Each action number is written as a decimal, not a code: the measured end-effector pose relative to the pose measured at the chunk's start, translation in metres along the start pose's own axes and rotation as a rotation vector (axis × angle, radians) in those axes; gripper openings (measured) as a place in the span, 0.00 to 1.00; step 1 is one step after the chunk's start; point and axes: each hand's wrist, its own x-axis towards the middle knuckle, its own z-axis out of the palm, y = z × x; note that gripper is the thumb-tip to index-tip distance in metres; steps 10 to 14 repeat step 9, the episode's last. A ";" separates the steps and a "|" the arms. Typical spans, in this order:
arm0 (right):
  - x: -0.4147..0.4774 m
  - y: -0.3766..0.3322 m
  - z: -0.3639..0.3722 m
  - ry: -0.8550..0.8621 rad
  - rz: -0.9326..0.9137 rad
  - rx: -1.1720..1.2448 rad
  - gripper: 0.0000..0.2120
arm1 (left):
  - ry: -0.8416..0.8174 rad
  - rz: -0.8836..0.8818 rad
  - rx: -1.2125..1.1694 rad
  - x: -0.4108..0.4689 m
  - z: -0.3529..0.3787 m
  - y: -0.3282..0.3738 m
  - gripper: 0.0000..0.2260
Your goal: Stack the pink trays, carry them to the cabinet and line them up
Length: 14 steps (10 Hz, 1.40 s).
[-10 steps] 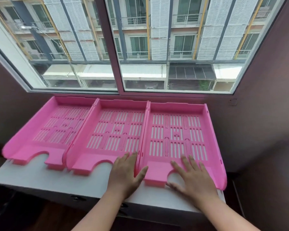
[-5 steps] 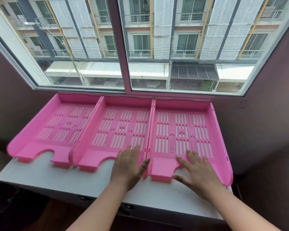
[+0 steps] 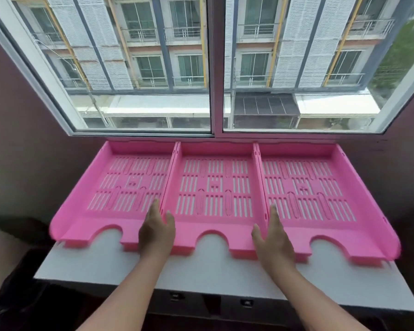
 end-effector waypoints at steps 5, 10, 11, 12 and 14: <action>0.005 -0.008 0.018 0.161 0.073 -0.044 0.29 | -0.051 0.100 -0.098 0.007 -0.007 -0.011 0.24; -0.010 -0.015 -0.008 -0.025 -0.010 -0.096 0.39 | -0.064 0.138 0.031 -0.003 -0.024 -0.022 0.26; -0.010 -0.015 -0.008 -0.025 -0.010 -0.096 0.39 | -0.064 0.138 0.031 -0.003 -0.024 -0.022 0.26; -0.010 -0.015 -0.008 -0.025 -0.010 -0.096 0.39 | -0.064 0.138 0.031 -0.003 -0.024 -0.022 0.26; -0.010 -0.015 -0.008 -0.025 -0.010 -0.096 0.39 | -0.064 0.138 0.031 -0.003 -0.024 -0.022 0.26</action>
